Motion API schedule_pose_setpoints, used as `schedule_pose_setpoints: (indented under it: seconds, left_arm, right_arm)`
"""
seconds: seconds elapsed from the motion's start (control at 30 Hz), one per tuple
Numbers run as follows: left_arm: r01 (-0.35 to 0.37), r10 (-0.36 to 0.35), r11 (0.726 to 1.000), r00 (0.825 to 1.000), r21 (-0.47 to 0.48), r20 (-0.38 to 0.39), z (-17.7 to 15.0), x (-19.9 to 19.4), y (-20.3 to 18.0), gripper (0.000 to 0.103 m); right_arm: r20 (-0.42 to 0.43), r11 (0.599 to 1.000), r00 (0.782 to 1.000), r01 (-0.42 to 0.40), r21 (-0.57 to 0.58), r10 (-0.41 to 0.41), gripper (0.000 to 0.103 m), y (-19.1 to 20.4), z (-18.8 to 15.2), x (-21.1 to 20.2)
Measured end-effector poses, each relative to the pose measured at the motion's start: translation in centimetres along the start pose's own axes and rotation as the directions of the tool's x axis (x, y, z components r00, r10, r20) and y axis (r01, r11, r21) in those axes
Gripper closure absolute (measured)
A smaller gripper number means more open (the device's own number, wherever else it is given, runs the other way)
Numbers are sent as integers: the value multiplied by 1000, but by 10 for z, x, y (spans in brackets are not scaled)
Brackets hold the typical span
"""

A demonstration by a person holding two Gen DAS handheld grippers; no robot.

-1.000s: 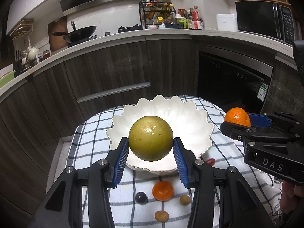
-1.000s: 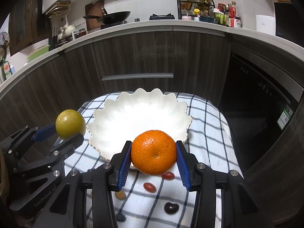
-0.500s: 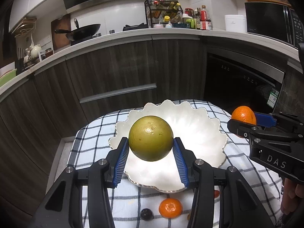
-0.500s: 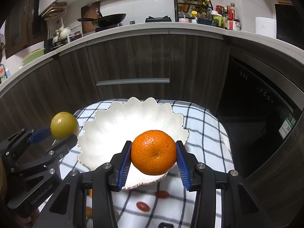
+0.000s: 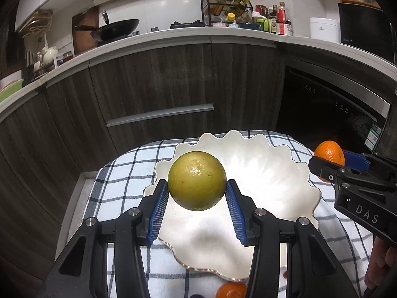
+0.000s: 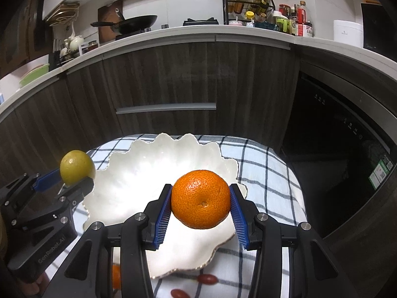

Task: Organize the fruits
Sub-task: 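Lift the yellow-green fruit with the left tool while the right tool carries the mandarin over the bowl, then open the left tool over the bowl while the right tool releases the mandarin into it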

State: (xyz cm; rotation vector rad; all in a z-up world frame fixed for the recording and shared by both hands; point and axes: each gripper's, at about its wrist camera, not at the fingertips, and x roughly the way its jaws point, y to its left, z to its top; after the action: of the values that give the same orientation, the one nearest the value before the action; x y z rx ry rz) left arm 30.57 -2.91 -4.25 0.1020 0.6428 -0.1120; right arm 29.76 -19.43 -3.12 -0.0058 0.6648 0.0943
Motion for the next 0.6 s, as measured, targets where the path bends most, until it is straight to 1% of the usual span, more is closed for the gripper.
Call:
schedule_pose_setpoints:
  seconds: [0.13, 0.3, 0.43, 0.6]
  left_arm:
    - [5, -5, 1000, 1000, -4, -12, 3, 12, 2, 56]
    - [14, -16, 999, 999, -38, -44, 2, 26, 6, 56]
    - [15, -17, 1000, 998, -25, -63, -1, 33, 3, 56]
    - [25, -27, 999, 994, -21, -105, -3, 36, 0, 56]
  right_arm:
    - [-11, 1000, 1000, 7, 13, -7, 57, -1, 2, 12]
    - [-35, 1000, 999, 10, 21, -10, 57, 0, 4, 26]
    - [-56, 1000, 998, 20, 22, -18, 57, 1, 3, 35]
    - [-113, 999, 993, 17, 33, -13, 57, 1, -1, 45]
